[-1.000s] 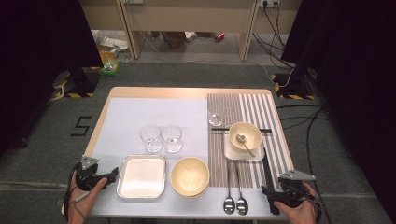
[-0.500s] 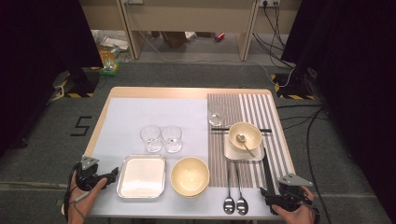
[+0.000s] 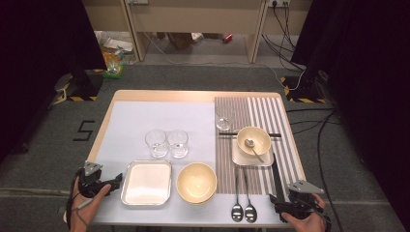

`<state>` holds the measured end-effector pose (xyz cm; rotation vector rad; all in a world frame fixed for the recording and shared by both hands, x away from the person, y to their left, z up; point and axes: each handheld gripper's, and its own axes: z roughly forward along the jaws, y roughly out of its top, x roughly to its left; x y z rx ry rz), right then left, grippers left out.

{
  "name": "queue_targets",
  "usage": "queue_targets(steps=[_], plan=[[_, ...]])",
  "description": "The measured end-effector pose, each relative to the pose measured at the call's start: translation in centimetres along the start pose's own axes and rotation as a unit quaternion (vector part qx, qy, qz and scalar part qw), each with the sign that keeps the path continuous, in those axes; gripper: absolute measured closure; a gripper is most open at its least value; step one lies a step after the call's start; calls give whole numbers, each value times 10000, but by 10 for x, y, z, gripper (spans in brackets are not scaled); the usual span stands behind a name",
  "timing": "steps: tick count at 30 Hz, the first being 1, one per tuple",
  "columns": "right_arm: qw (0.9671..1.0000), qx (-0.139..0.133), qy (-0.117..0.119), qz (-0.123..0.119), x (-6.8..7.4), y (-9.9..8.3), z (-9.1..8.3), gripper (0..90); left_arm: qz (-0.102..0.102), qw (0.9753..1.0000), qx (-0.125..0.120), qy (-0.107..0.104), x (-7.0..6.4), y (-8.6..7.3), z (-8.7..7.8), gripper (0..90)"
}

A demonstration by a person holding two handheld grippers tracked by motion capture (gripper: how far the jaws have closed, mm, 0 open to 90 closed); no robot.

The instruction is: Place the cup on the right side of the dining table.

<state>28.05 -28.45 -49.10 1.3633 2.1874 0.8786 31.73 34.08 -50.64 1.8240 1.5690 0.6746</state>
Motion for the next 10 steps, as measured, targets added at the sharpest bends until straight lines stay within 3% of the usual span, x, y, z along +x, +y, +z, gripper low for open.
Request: queue_targets(steps=[10], plan=[[10000, -15, 0, 11, 0, 0, 0, 199, -1, 10000, 0, -2, 0, 0, 0, 112]])
